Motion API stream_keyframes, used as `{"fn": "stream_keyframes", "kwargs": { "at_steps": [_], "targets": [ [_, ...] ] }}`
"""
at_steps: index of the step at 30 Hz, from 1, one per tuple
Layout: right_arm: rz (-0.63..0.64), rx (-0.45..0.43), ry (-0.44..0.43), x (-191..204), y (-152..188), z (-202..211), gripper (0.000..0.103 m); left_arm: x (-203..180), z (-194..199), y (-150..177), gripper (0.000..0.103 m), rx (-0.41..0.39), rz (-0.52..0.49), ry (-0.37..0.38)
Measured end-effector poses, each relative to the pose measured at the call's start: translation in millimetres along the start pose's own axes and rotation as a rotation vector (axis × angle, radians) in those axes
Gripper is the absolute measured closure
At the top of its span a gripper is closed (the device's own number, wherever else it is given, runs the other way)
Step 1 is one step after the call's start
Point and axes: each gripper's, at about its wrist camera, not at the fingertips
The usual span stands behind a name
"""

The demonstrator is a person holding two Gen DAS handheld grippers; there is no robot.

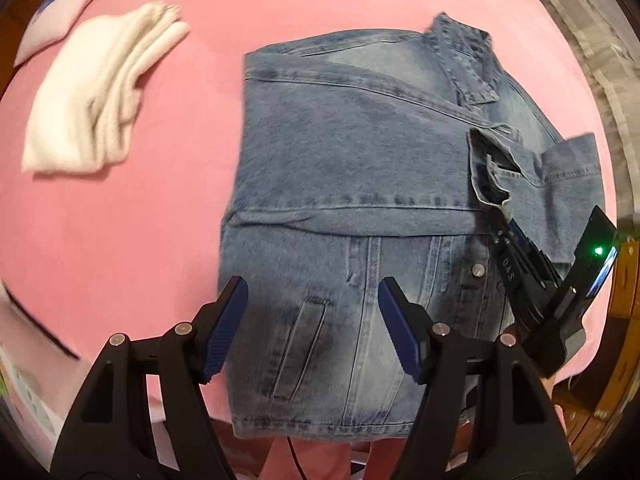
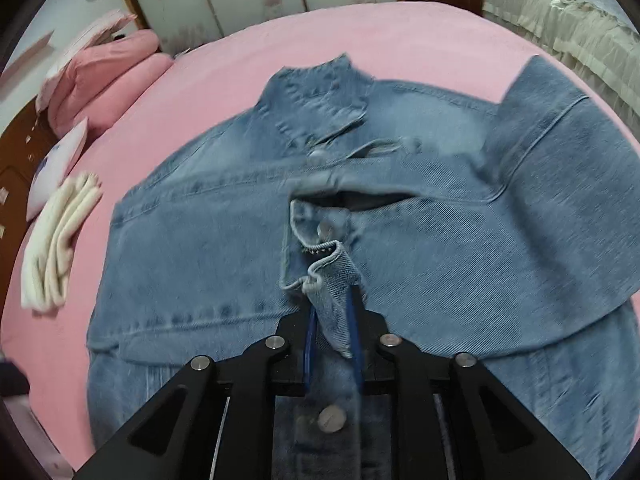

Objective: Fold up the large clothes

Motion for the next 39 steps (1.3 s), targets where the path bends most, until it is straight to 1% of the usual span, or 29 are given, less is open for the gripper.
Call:
{"fn": "stream_keyframes", "kwargs": {
  "at_steps": [1, 2, 3, 4, 5, 6, 8, 9, 10, 11, 13, 17, 18, 19, 22, 24, 25, 27, 29, 30, 32, 34, 35, 37, 39],
  "targets": [
    [-0.002, 0.004, -0.009, -1, 4, 5, 0.070, -5, -3, -3, 0.038, 0.003, -0.018, 0.010],
    [-0.018, 0.021, -0.038, -2, 5, 4, 0.061, -12, -7, -7, 0.038, 0.010, -0.041, 0.035],
    [-0.047, 0.041, -0.077, -5, 5, 4, 0.046, -19, -10, -11, 0.038, 0.018, -0.053, 0.059],
    [-0.065, 0.048, -0.097, -5, 9, 15, 0.040, -24, -12, -13, 0.038, 0.023, -0.058, 0.076],
    [-0.085, 0.052, -0.116, -14, 4, 23, 0.038, -31, -15, -16, 0.038, 0.031, -0.064, 0.104],
    [-0.087, 0.052, -0.115, -22, 2, 31, 0.037, -39, -19, -18, 0.038, 0.036, -0.068, 0.137],
    [-0.059, 0.032, -0.054, -41, -7, 46, 0.034, -56, -25, -21, 0.038, 0.030, -0.077, 0.198],
    [-0.057, 0.020, -0.031, -42, -9, 72, 0.028, -68, -30, -22, 0.038, 0.034, -0.077, 0.248],
    [-0.065, 0.003, 0.001, -54, -9, 81, 0.020, -76, -35, -22, 0.038, 0.041, -0.069, 0.282],
    [-0.080, -0.006, 0.023, -63, -6, 95, 0.018, -86, -41, -22, 0.038, 0.049, -0.058, 0.311],
    [-0.148, -0.019, 0.058, -93, 2, 111, 0.017, -103, -52, -21, 0.038, 0.059, -0.042, 0.348],
    [-0.274, 0.007, 0.135, -145, 22, 131, 0.017, -138, -76, -16, 0.038, 0.082, -0.022, 0.350],
    [-0.306, 0.014, 0.160, -161, 28, 132, 0.017, -146, -82, -16, 0.038, 0.075, -0.024, 0.344],
    [-0.330, 0.024, 0.179, -174, 35, 139, 0.017, -156, -87, -17, 0.038, 0.058, -0.034, 0.320],
    [-0.374, 0.059, 0.213, -209, 48, 138, 0.017, -178, -102, -21, 0.039, 0.029, -0.081, 0.251],
    [-0.392, 0.072, 0.205, -227, 54, 136, 0.017, -193, -118, -25, 0.048, 0.041, -0.111, 0.177],
    [-0.393, 0.080, 0.202, -236, 57, 136, 0.017, -195, -124, -27, 0.053, 0.056, -0.112, 0.158],
    [-0.381, 0.100, 0.193, -249, 59, 130, 0.017, -204, -138, -27, 0.054, 0.103, -0.088, 0.149],
    [-0.351, 0.138, 0.187, -264, 57, 118, 0.017, -208, -143, -28, 0.055, 0.108, -0.040, 0.151],
    [-0.336, 0.152, 0.178, -269, 56, 114, 0.017, -209, -144, -28, 0.058, 0.106, -0.018, 0.145],
    [-0.306, 0.183, 0.144, -285, 53, 106, 0.017, -213, -146, -30, 0.086, 0.107, 0.005, 0.140],
    [-0.263, 0.193, 0.129, -296, 47, 98, 0.017, -215, -145, -34, 0.096, 0.124, 0.057, 0.212],
    [-0.238, 0.197, 0.128, -299, 43, 96, 0.017, -217, -142, -37, 0.096, 0.120, 0.071, 0.230],
    [-0.163, 0.203, 0.130, -308, 38, 92, 0.017, -225, -130, -45, 0.096, 0.067, 0.074, 0.270],
    [-0.089, 0.209, 0.120, -315, 35, 90, 0.017, -236, -108, -56, 0.096, -0.022, 0.076, 0.333]
  ]
}}
Point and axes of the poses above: each gripper's, at about its wrist camera, not at the fingertips, and z roughly against the way its jaws point, x to its left, y to its underside, and after that the axes turned 8 degrees about -x, right-handed
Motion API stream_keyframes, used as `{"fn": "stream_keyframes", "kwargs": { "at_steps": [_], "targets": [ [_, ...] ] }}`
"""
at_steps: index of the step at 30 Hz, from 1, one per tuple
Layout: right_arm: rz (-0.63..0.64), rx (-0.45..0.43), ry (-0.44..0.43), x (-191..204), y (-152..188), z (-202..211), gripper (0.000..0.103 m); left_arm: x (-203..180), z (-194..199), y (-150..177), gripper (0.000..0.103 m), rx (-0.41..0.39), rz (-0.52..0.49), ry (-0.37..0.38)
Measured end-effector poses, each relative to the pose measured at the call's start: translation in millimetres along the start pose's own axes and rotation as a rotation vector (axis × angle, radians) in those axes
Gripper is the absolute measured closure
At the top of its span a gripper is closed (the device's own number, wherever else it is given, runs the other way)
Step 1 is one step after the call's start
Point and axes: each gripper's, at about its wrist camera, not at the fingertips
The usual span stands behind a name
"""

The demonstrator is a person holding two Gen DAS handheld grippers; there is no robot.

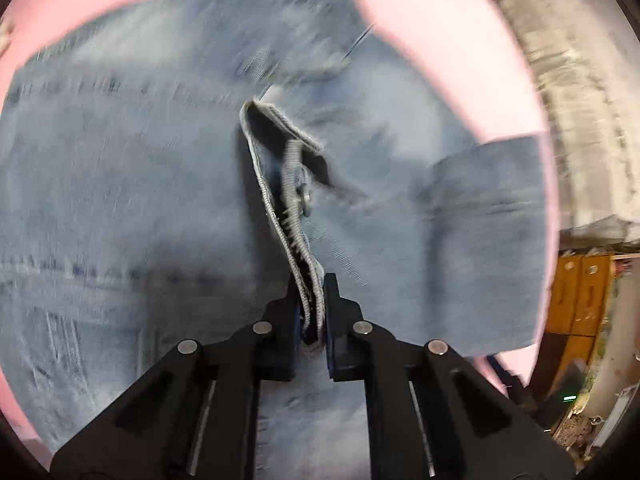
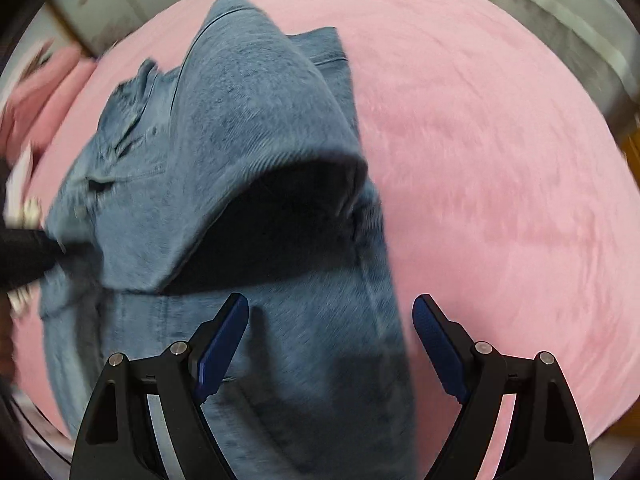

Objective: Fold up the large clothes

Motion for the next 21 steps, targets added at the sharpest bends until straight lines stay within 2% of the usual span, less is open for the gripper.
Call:
{"fn": "stream_keyframes", "kwargs": {
  "at_steps": [2, 6, 8, 9, 12, 14, 17, 19, 21],
  "targets": [
    [0.050, 0.012, -0.018, -5, -3, -1, 0.017, -14, 17, -11, 0.096, -0.072, -0.004, 0.063],
    [0.097, 0.014, -0.034, -22, -9, -4, 0.017, -45, 66, -44, 0.099, -0.308, -0.025, 0.170],
    [0.096, 0.005, -0.041, -33, -12, -5, 0.017, -50, 90, -59, 0.103, -0.412, -0.002, 0.227],
    [0.092, -0.002, -0.041, -39, -13, -5, 0.017, -49, 99, -66, 0.103, -0.442, 0.023, 0.251],
    [0.088, -0.006, -0.046, -53, -16, -9, 0.017, -27, 117, -79, 0.103, -0.470, 0.107, 0.301],
    [0.093, -0.001, -0.047, -60, -16, -11, 0.017, -15, 123, -78, 0.103, -0.473, 0.122, 0.261],
    [0.104, -0.004, -0.050, -70, -16, -11, 0.017, 11, 122, -70, 0.103, -0.470, 0.120, 0.115],
    [0.103, -0.010, -0.051, -77, -14, -8, 0.017, 33, 123, -59, 0.103, -0.471, 0.153, 0.063],
    [0.099, -0.017, -0.053, -78, -14, -9, 0.017, 62, 118, -46, 0.103, -0.473, 0.191, -0.046]
  ]
}}
Point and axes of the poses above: each gripper's, at about its wrist camera, not at the fingertips, and z roughly against the way its jaws point, x to its left, y to its underside, and after that the axes turned 8 degrees about -x, right-handed
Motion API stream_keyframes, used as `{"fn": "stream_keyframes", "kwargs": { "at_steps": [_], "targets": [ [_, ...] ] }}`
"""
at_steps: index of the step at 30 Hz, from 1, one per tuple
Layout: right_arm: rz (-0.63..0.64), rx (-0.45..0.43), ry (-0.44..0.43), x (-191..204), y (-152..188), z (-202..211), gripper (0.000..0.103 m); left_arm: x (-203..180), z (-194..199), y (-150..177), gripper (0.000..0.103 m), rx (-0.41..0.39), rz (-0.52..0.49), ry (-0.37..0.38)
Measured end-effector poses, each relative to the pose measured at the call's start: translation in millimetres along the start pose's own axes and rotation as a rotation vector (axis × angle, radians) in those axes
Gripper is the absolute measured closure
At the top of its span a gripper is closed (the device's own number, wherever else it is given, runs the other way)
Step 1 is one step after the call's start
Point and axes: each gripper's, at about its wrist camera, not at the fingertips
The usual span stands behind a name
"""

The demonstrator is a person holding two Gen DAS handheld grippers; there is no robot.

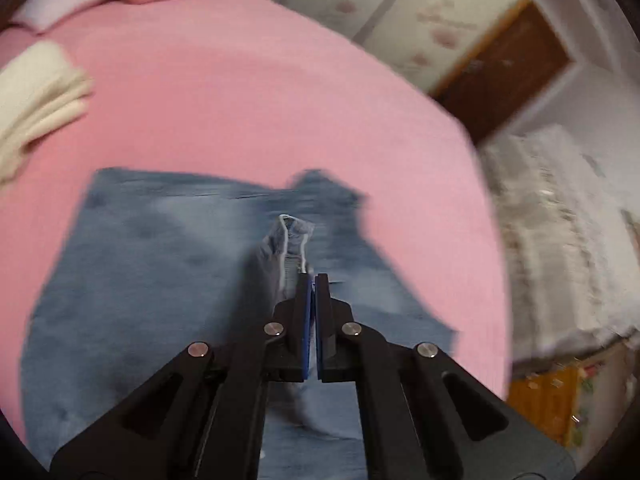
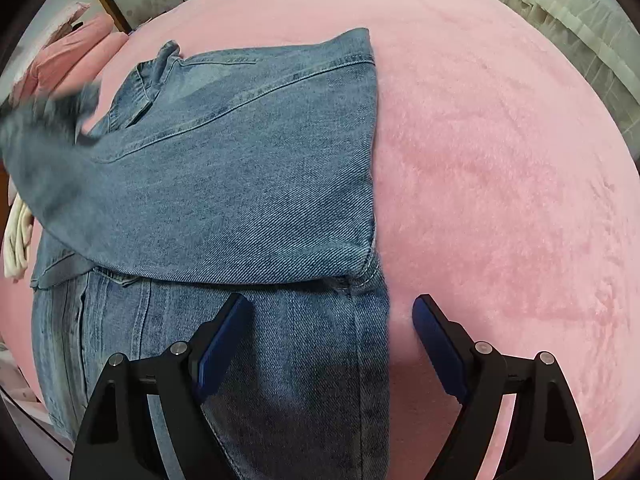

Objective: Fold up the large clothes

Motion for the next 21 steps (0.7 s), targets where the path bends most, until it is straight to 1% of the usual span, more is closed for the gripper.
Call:
{"fn": "stream_keyframes", "kwargs": {
  "at_steps": [1, 2, 3, 6, 7, 8, 9, 10, 11, 13, 14, 15, 16, 17, 18, 19, 20, 21],
  "targets": [
    [0.000, 0.000, -0.002, -8, 1, 2, 0.017, 11, -3, 6, 0.103, 0.004, -0.003, -0.052],
    [0.000, 0.003, -0.007, -10, 2, 1, 0.017, 27, -9, 14, 0.103, 0.025, -0.010, -0.128],
    [-0.003, 0.010, -0.015, -17, 3, 2, 0.017, 37, -15, 21, 0.103, 0.046, -0.016, -0.175],
    [-0.020, 0.023, -0.039, -19, -9, -8, 0.017, 64, -38, 46, 0.103, 0.117, -0.001, -0.270],
    [-0.044, 0.018, -0.054, -28, -9, -3, 0.017, 75, -46, 55, 0.103, 0.154, 0.018, -0.306],
    [-0.064, 0.011, -0.062, -22, -8, -4, 0.017, 84, -55, 64, 0.103, 0.191, 0.055, -0.341],
    [-0.087, 0.005, -0.071, -19, -9, -3, 0.018, 89, -60, 71, 0.103, 0.207, 0.072, -0.359],
    [-0.119, 0.000, -0.082, -24, -10, 1, 0.018, 92, -65, 77, 0.103, 0.221, 0.066, -0.400],
    [-0.167, -0.008, -0.102, -32, -8, 7, 0.019, 93, -68, 84, 0.103, 0.229, 0.035, -0.470],
    [-0.223, -0.022, -0.136, -33, -12, 9, 0.027, 91, -73, 88, 0.103, 0.231, -0.024, -0.598],
    [-0.242, -0.030, -0.150, -33, -11, 13, 0.030, 91, -73, 87, 0.103, 0.236, -0.023, -0.625],
    [-0.226, -0.036, -0.146, -26, -14, 14, 0.035, 93, -66, 87, 0.103, 0.223, -0.003, -0.623],
    [-0.169, -0.055, -0.137, -16, -17, 18, 0.041, 94, -52, 85, 0.103, 0.192, 0.019, -0.589],
    [-0.083, -0.095, -0.128, -5, -19, 27, 0.043, 88, -40, 82, 0.103, 0.147, 0.040, -0.517],
    [-0.027, -0.128, -0.132, 4, -21, 33, 0.050, 80, -33, 82, 0.103, 0.132, 0.038, -0.451],
    [0.015, -0.166, -0.163, 13, -24, 41, 0.058, 72, -29, 79, 0.103, 0.137, 0.026, -0.398],
    [0.013, -0.173, -0.201, 18, -26, 43, 0.062, 56, -30, 81, 0.103, 0.180, -0.016, -0.289],
    [-0.002, -0.156, -0.245, 31, -34, 35, 0.069, 43, -35, 86, 0.103, 0.230, -0.056, -0.214]
  ]
}}
Point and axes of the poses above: each gripper's, at about its wrist camera, not at the fingertips, and z roughly against the way its jaws point, x to its left, y to its underside, and after that the axes turned 8 degrees about -x, right-handed
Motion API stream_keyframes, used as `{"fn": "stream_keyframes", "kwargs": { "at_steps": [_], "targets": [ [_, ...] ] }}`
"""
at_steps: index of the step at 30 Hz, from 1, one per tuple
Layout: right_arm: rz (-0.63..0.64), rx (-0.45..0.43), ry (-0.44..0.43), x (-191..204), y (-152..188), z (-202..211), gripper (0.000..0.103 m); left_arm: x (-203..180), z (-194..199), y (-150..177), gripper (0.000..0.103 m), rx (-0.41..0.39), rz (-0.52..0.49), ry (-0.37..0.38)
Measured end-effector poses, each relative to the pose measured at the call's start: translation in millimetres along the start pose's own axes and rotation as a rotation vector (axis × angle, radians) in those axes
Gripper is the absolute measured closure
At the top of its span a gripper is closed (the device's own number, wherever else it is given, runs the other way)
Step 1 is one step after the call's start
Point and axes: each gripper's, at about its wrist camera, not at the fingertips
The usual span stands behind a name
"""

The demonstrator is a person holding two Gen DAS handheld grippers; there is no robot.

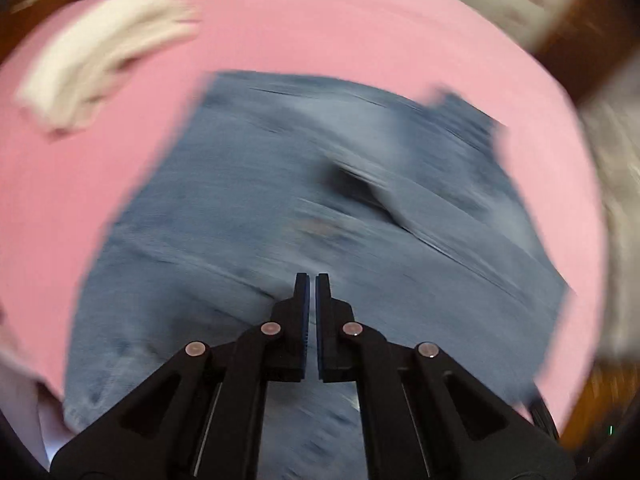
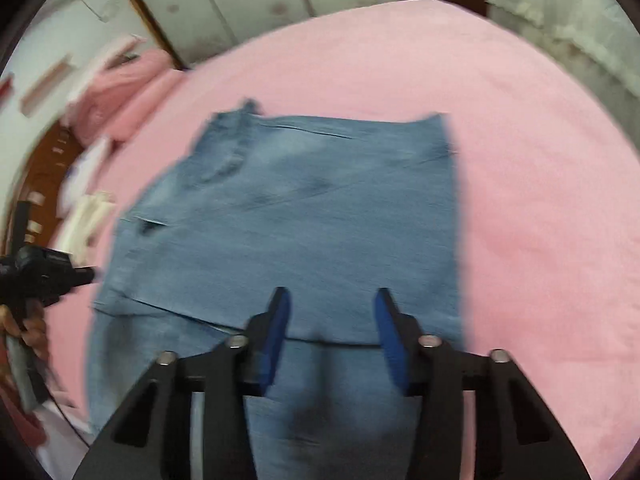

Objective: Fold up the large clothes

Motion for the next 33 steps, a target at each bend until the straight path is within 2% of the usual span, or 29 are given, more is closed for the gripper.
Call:
{"fn": "stream_keyframes", "kwargs": {
  "at_steps": [3, 4, 6, 8, 10, 11, 15, 16, 17, 19, 20, 21, 24, 25, 27, 28, 30, 33],
  "targets": [
    [-0.128, 0.152, -0.132, 16, -2, -29, 0.085, -36, -12, 14, 0.103, 0.082, -0.093, 0.144],
    [-0.161, 0.189, -0.156, 23, -2, -40, 0.087, -47, -23, 20, 0.103, 0.130, -0.090, 0.177],
    [-0.201, 0.248, -0.200, 35, 1, -60, 0.093, -64, -47, 29, 0.103, 0.216, -0.064, 0.211],
    [-0.232, 0.285, -0.226, 38, 7, -76, 0.094, -71, -67, 36, 0.103, 0.248, -0.042, 0.212],
    [-0.224, 0.316, -0.193, 34, 6, -90, 0.098, -68, -92, 41, 0.103, 0.295, -0.058, 0.083],
    [-0.209, 0.330, -0.165, 24, 5, -91, 0.101, -64, -91, 45, 0.103, 0.301, -0.043, 0.070],
    [-0.193, 0.298, -0.077, -37, -7, -73, 0.102, -19, -93, 44, 0.103, 0.277, 0.150, 0.167],
    [-0.196, 0.275, 0.015, -66, -9, -60, 0.102, -8, -92, 43, 0.103, 0.269, 0.177, 0.172],
    [-0.209, 0.265, 0.062, -85, -9, -52, 0.102, 6, -89, 42, 0.103, 0.244, 0.204, 0.151],
    [-0.317, 0.245, 0.025, -126, -5, -36, 0.103, 21, -84, 39, 0.103, 0.207, 0.229, 0.131],
    [-0.362, 0.221, 0.049, -142, -6, -27, 0.103, 28, -79, 35, 0.103, 0.168, 0.224, 0.071],
    [-0.364, 0.200, 0.078, -148, -7, -22, 0.103, 31, -77, 32, 0.103, 0.149, 0.209, 0.040],
    [-0.316, 0.149, 0.162, -151, -11, -6, 0.103, 31, -76, 27, 0.103, 0.169, 0.212, 0.033],
    [-0.307, 0.140, 0.177, -146, -13, -5, 0.103, 25, -76, 27, 0.103, 0.177, 0.182, 0.021],
    [-0.295, 0.113, 0.114, -124, -17, -8, 0.103, 10, -71, 18, 0.103, 0.171, 0.090, 0.015],
    [-0.287, 0.101, 0.061, -103, -22, -13, 0.103, 0, -70, 14, 0.103, 0.167, 0.059, 0.050],
    [-0.284, 0.088, -0.042, -68, -33, -27, 0.103, -28, -65, 13, 0.103, 0.160, 0.024, 0.184],
    [-0.253, 0.171, -0.197, -18, -46, -71, 0.103, -64, -83, 4, 0.103, 0.177, 0.008, 0.251]
  ]
}}
Point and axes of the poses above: each gripper's, at about its wrist camera, not at the fingertips, and z roughly against the way its jaws point, x to its left, y to its underside, and after that the axes turned 8 degrees about -x, right-handed
